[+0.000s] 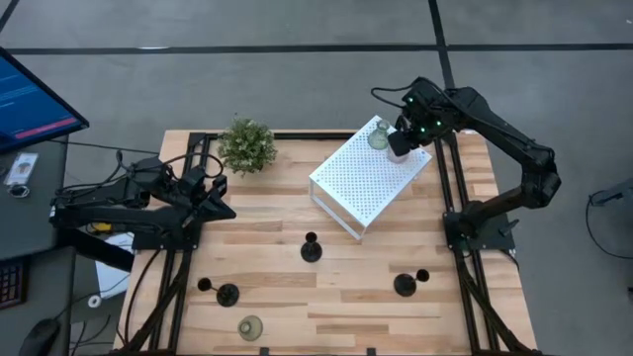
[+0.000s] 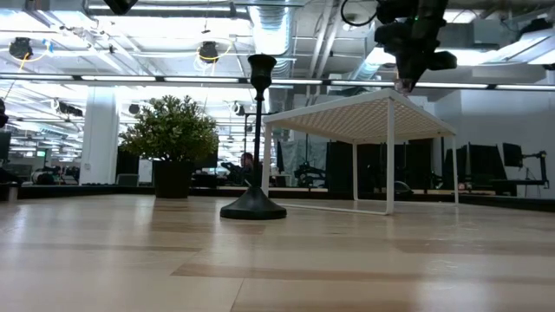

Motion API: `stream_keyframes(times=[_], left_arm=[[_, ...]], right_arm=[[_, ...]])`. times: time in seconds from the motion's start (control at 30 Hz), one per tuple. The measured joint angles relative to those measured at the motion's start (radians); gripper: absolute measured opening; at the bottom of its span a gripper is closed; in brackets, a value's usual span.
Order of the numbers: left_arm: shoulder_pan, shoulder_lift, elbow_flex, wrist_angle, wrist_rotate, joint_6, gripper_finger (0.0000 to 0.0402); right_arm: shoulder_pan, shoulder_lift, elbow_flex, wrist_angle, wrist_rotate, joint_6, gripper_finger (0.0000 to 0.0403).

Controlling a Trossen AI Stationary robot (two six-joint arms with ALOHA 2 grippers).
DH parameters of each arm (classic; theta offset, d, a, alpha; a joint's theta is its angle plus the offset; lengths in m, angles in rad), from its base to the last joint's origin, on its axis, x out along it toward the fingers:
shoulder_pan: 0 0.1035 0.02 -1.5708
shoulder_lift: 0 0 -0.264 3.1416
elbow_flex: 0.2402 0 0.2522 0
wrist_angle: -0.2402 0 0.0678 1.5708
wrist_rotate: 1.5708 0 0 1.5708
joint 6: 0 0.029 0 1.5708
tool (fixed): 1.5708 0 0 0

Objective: Pick & Place candle stick holders
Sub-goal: Put the pink glass candle holder on the shelf aligned with the other green candle holder

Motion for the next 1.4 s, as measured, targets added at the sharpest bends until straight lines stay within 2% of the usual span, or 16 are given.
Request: stream_keyframes(times=[0.5, 0.9, 1.4], left_arm=[[0.000, 0.000, 0.000, 0.000, -0.009, 0.000, 0.0009], [0.000, 0.000, 0.000, 0.000, -0.011, 0.020, 0.0009], [0.000, 0.000, 0.000, 0.000, -0.011, 0.023, 0.0009]], right_arm=[[0.023, 0.070, 0.008, 0.070, -0.044, -0.004, 0.0022], [-0.012, 0.039, 0.079, -0.052, -0.012, -0.017, 0.0022], [-0.013, 0.079, 0.081, -0.063, 0.007, -0.018, 0.0022]])
